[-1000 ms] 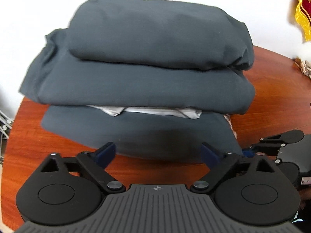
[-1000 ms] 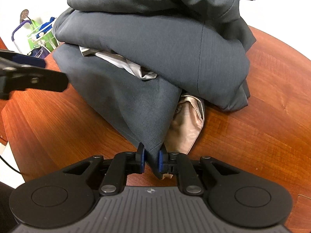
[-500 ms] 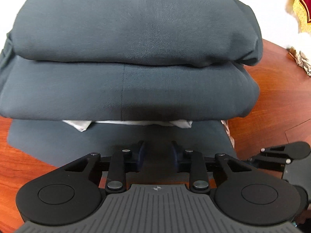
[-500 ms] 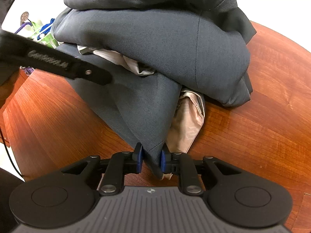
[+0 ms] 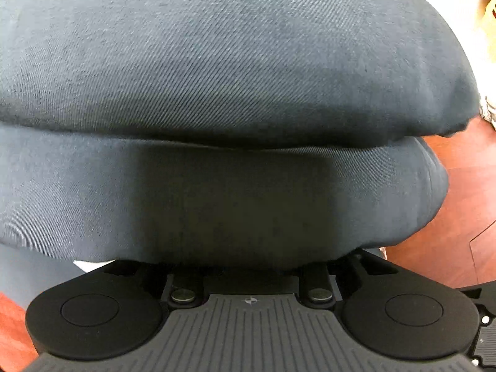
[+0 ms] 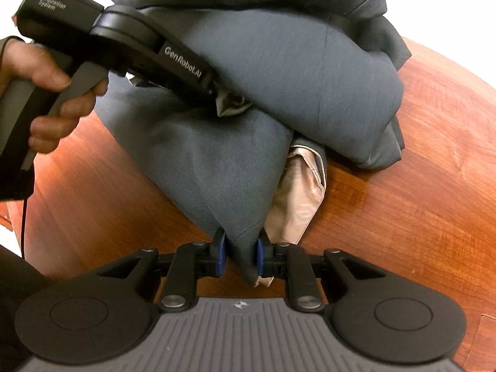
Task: Fold clothes
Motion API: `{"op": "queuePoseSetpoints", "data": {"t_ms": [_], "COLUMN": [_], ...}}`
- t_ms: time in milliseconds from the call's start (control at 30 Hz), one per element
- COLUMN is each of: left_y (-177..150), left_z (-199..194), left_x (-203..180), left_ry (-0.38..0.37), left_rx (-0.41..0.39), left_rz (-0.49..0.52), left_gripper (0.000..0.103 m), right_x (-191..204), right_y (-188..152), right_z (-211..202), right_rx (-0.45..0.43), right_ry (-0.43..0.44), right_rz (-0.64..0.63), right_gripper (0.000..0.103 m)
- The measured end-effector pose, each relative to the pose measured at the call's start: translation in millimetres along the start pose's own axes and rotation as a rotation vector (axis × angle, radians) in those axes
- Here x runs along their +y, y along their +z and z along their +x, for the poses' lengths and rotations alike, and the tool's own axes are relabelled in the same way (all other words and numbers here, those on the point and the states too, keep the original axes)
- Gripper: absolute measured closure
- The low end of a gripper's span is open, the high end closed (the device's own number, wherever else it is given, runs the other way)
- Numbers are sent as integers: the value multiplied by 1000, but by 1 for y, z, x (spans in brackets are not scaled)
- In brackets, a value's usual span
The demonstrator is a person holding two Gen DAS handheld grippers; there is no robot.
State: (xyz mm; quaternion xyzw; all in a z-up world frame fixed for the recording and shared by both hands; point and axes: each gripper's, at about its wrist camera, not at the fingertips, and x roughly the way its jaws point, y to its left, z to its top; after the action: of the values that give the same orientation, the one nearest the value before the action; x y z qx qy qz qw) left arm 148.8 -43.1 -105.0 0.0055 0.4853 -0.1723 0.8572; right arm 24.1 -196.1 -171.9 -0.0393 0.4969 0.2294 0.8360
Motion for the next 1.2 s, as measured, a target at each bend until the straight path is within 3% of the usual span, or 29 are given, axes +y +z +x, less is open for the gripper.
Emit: {"op": "queuePoseSetpoints", "data": {"t_ms": [367,567,767,967,1100,1200], "left_y": [49,90,108,92,87,92], "left_z": [-10,-26,-44,-63,-76,-71], "left_x": [7,10,20,26,24,9], "left_ry": [-10,16,3,3,-5,-13], "left_rx": [-74,-172,-184,-173,-150,-129], "left_rz": [32,44,59,101,123,138], "left_gripper": [88,88,88,87,83,78], "right_x": [-5,-4,-6,-16,-18,-18], "right_y": [-2,-3,-12,-14,-12,-10], "right_z": [-4,-2,-3,-2,-1,-2], "right_rx": [-2,-1,2,-1,-12,-27], "right_ry": [0,-3,-2,-17,-31,-34], "right_rz": [12,12,5,-5,-12,-24], "right_gripper": [82,82,80,66,50,50]}}
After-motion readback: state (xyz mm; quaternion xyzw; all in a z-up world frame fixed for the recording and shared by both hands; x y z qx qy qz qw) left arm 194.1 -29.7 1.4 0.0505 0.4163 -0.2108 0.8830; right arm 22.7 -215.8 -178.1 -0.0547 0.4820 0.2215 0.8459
